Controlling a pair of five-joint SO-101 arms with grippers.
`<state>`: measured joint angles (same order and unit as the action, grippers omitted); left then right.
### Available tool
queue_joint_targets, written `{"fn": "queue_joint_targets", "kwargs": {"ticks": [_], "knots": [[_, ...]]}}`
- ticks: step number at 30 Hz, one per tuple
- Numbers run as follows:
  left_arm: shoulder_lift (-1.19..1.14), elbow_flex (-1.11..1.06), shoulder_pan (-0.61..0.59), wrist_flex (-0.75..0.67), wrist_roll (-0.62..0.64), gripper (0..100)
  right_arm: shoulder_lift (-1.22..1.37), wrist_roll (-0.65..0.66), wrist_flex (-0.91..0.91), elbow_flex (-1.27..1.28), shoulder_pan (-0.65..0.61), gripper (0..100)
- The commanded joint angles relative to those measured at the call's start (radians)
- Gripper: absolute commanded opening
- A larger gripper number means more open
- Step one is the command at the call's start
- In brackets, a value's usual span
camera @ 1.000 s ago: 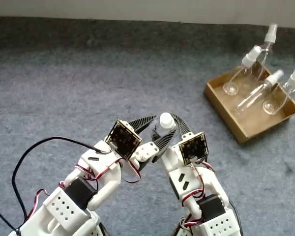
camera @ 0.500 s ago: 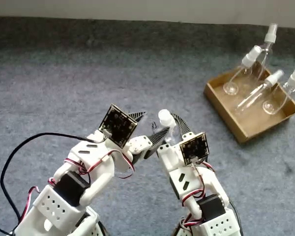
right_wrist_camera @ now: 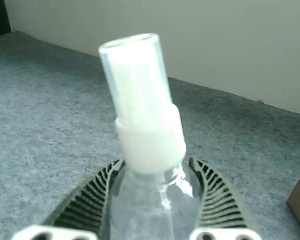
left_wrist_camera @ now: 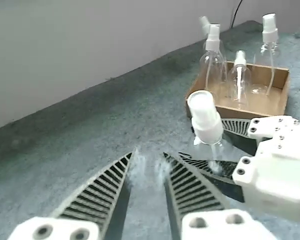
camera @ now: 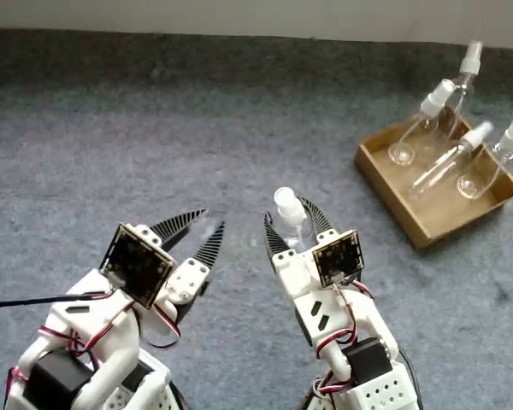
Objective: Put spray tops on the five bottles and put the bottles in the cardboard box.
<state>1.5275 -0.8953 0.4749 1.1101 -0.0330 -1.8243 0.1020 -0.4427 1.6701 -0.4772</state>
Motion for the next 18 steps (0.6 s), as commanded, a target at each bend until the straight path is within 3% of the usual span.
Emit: {"fn": "queue_joint_targets", "kwargs": {"ticks": [1, 10, 18], "knots": [[0.070, 0.050, -0.139, 0.035, -0.049, 3, -0.013, 0.011, -0.002, 0.147, 0.019, 9.8], [0.194, 0.048, -0.371, 0.137, -0.051, 3, -0.013, 0.011, -0.004, 0.139, 0.027, 9.8], [0.309, -0.062, -0.506, 0.143, -0.052, 3, -0.013, 0.011, -0.005, 0.101, 0.120, 9.8]]}}
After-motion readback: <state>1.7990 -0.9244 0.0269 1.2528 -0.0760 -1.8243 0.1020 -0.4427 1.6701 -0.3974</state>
